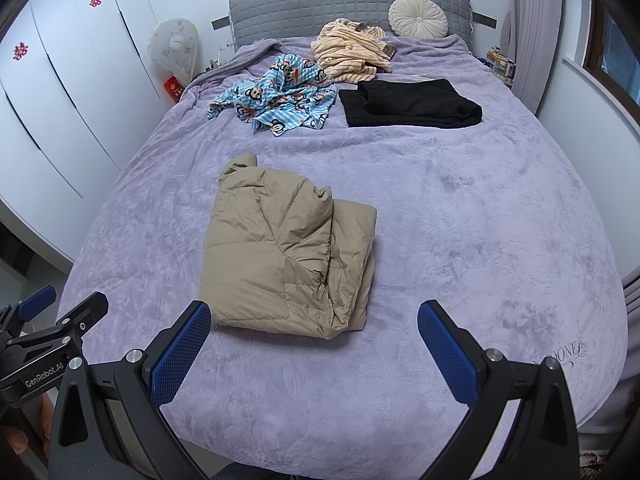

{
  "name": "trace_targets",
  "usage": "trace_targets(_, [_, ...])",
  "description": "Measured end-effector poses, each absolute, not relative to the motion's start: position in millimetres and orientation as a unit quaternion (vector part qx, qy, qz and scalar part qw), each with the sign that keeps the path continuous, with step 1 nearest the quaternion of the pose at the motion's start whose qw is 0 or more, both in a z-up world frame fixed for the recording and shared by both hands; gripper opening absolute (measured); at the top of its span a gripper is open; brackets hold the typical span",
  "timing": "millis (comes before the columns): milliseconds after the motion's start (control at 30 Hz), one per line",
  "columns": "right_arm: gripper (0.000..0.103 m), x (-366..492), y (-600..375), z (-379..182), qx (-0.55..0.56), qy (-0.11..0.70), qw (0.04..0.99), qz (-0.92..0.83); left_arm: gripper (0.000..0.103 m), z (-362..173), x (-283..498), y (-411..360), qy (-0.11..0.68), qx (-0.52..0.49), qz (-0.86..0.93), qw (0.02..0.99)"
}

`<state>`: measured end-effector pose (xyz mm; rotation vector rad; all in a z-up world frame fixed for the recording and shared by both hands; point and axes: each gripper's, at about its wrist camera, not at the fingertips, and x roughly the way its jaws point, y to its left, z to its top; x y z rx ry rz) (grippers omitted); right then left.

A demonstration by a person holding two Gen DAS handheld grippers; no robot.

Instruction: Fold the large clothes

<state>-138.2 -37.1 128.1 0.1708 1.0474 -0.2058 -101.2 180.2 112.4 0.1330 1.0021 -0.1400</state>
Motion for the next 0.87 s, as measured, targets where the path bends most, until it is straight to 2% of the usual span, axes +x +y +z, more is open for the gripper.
trace_targets(867, [0.103, -136.2, -40.6, 121.9, 0.086, 0.506, 0.852, -0.103, 0.103, 111.6, -94.0, 173.6, 0.474, 0.068, -0.081, 0.874])
